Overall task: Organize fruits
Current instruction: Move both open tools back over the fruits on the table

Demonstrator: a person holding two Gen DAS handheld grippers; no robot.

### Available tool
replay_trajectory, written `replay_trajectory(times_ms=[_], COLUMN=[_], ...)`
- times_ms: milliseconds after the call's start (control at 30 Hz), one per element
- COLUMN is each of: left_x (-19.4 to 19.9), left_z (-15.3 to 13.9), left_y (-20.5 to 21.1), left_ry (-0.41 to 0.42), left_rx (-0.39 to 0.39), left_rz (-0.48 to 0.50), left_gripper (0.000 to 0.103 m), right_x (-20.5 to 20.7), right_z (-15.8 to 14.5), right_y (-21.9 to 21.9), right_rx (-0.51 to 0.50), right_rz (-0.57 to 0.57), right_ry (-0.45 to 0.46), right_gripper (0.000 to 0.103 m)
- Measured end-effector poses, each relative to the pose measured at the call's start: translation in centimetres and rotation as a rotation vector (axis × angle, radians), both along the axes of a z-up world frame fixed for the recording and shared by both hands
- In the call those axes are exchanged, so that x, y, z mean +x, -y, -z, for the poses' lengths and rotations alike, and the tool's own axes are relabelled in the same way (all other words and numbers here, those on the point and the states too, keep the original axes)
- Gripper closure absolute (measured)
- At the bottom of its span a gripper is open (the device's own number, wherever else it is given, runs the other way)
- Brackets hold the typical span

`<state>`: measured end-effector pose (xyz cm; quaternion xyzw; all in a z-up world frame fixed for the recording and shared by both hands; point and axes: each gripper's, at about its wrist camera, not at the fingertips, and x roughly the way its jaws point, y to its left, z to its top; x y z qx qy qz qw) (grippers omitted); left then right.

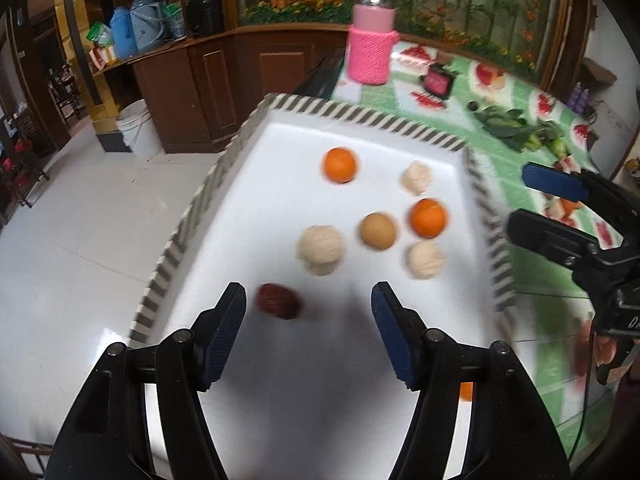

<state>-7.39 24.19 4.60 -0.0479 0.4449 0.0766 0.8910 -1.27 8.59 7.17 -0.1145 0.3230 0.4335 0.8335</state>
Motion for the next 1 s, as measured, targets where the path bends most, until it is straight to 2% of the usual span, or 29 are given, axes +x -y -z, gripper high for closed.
replay_trajectory(times_ms=[200,400,600,800,1000], left_x=[0.6,2.3,3.2,3.5,3.8], left_z=[-2.1,-3.5,-4.0,-4.3,-3.9], left_y=[5.0,11.4,16.2,19.6,21.1], left_ry=[0.054,0.075,0.070,0.068,0.057], left_rx=[-0.042,-0.070,-0.102,-0.102,-0.103], left_rz=[0.116,0.257,0.350,0.409,0.429], left_gripper=[0.039,0.039,0.039,0.039,0.039], right_x=[-0.4,-0.1,0.1,0.4,0.5], right_z=[-1.1,-0.1,0.2,0.6,1.0], right_y=[8.2,15.7,21.5,25.0,27.1], right_rx=[0.037,0.050,0.060,0.054,0.105], right_rz=[0.172,0.325,0.431,0.515,0.537], right_ry=[0.058,-0.009,-0.012,-0.016,-0.039], right_gripper=[0.018,0.016,0.016,0.015,0.015])
